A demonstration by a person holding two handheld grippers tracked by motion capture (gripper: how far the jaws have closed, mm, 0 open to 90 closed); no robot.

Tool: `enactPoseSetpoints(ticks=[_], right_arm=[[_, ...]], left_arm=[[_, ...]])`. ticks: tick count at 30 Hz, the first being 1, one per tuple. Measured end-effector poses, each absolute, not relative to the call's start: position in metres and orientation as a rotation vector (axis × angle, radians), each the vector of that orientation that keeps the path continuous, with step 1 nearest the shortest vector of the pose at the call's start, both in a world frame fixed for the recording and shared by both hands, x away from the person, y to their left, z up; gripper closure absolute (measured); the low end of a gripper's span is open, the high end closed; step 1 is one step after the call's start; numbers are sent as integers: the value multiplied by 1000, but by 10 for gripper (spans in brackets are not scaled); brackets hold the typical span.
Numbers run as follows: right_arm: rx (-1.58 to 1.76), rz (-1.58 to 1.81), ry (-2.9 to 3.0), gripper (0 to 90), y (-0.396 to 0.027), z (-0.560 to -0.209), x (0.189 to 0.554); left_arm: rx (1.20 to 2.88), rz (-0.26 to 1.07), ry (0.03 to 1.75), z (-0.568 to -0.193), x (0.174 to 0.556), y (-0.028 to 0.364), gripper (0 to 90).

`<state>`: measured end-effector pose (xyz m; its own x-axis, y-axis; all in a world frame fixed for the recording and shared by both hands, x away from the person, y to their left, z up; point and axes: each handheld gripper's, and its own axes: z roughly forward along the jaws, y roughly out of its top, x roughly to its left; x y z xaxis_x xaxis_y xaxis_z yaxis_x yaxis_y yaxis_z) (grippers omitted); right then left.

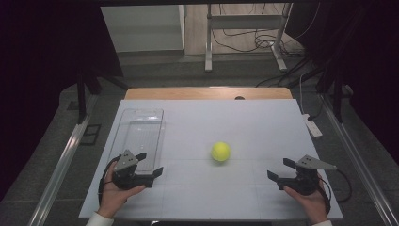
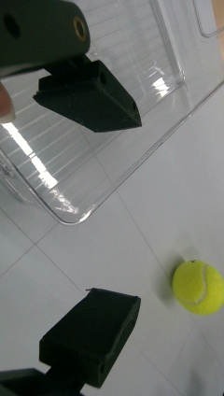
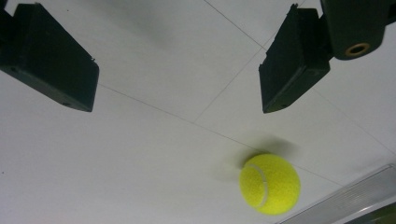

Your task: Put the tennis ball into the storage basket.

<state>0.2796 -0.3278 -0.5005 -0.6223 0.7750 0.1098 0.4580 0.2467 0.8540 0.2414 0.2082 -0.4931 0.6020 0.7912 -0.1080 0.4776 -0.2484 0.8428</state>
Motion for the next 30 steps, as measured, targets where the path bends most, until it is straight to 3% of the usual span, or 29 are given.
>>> enactPoseSetpoints(ticks=[30], right_arm=[[1134,1328,2206,128,-326,-502,283]], left_arm=[[1912,423,994,-475,248,197,138]])
